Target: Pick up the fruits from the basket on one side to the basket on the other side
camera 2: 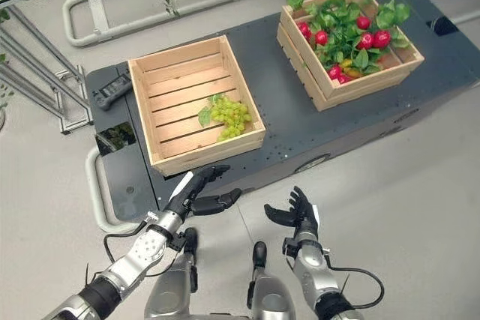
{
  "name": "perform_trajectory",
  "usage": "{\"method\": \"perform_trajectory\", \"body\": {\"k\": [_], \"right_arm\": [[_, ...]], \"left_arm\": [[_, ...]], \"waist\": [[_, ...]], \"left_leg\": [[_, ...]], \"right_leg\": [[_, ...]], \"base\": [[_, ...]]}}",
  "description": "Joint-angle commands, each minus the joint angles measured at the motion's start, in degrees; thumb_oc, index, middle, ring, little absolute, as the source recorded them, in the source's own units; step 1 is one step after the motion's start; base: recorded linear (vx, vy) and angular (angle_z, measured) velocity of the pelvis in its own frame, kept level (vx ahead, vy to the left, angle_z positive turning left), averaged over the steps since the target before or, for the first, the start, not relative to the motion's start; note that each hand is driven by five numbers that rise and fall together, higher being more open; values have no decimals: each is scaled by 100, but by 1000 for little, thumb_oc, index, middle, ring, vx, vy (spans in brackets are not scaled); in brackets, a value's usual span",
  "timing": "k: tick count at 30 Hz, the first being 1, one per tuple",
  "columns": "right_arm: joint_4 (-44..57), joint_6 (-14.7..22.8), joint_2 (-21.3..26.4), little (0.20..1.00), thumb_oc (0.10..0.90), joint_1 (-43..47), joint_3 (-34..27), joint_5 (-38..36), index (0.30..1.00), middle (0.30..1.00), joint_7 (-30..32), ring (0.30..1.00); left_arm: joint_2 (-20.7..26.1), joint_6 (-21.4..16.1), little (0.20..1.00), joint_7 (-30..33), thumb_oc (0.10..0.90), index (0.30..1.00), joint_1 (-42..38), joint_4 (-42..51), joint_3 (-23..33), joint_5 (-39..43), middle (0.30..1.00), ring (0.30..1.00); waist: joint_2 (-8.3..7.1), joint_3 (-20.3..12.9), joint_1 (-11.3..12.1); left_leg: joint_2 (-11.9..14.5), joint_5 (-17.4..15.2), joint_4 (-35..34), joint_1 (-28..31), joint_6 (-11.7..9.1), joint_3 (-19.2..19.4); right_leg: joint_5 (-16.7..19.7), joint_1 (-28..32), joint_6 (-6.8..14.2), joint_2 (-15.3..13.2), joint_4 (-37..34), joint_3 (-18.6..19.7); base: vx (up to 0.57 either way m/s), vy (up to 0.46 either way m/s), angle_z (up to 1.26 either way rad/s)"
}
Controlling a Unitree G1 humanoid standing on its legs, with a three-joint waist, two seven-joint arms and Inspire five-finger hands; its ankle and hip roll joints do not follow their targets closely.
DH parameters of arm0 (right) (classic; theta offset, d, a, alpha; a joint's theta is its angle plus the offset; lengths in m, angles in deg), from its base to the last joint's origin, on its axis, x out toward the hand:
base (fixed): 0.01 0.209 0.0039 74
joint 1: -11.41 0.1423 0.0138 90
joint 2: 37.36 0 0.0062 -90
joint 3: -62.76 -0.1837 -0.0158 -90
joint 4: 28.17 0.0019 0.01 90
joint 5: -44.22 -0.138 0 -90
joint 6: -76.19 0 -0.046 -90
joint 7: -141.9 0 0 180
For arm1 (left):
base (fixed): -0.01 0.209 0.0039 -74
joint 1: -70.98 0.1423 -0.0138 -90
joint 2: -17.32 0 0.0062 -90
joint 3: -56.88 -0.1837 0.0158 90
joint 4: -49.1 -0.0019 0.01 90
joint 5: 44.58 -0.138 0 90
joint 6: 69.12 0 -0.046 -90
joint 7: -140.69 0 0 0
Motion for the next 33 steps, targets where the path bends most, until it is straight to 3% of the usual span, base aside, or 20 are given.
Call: {"method": "perform_trajectory", "body": {"k": [1,4,9,16,20,24,25,28,33], "right_arm": [[520,429,-277,900,800,-243,53,71,900,900,-149,900],[565,381,-324,900,800,-298,57,130,900,900,-53,900],[597,305,-377,900,800,-364,72,416,900,900,134,900],[522,235,-408,900,800,-421,75,625,900,900,211,900],[436,209,-413,900,800,-420,85,657,900,900,184,900],[486,67,-309,900,800,-430,130,660,900,900,94,900],[487,67,-311,900,800,-427,128,659,900,900,94,900],[515,1,-76,900,800,-387,105,646,900,900,-132,900],[618,2,312,900,800,-251,72,538,900,900,-288,900]], "left_arm": [[231,-675,900,261,800,900,-555,806,232,-131,900,900],[418,-733,900,444,800,900,-622,1277,420,-389,900,900],[699,-869,900,830,800,900,-898,2248,1037,-86,900,900],[404,-963,900,943,800,900,-1360,2600,1573,1195,900,900],[247,-941,900,1304,800,900,-1587,2578,1814,1430,900,900],[501,-370,900,1939,800,900,-2068,2058,1852,424,900,900],[500,-370,900,1944,800,900,-2075,2053,1848,420,900,900],[1273,356,900,2122,800,900,-2684,1218,1527,-668,900,900],[1947,988,900,2275,800,900,-3263,458,902,-1546,900,900]], "waist": [[-268,-316,71],[-207,-339,64],[-113,-355,36],[-100,-418,-35],[-96,-434,-83],[-78,-448,-220],[-79,-446,-218],[-16,-379,-375],[40,-116,-511]], "left_leg": [[-217,-143,-77,306,29,87],[-259,-194,-155,330,40,18],[-276,-231,-223,317,41,16],[-189,-217,-227,345,-10,5],[-159,-220,-209,371,-27,5],[-143,-238,-206,396,-44,68],[-143,-238,-205,396,-44,69],[-153,-250,-166,368,-59,146],[-200,-295,142,151,-83,203]], "right_leg": [[-148,-72,257,-693,438,-345],[-137,-133,275,-719,405,-369],[-184,-160,252,-746,353,-375],[-281,-88,202,-702,352,-358],[-335,-60,179,-689,379,-321],[-378,-85,164,-664,405,-240],[-380,-85,164,-665,407,-239],[-432,-197,144,-653,497,-139],[-503,-464,81,-657,763,-21]], "base": [[122,27,-18],[33,30,18],[28,30,13],[48,-14,1],[75,-11,-2],[50,15,-3],[33,46,-2],[29,75,-2],[-34,92,-14]]}}
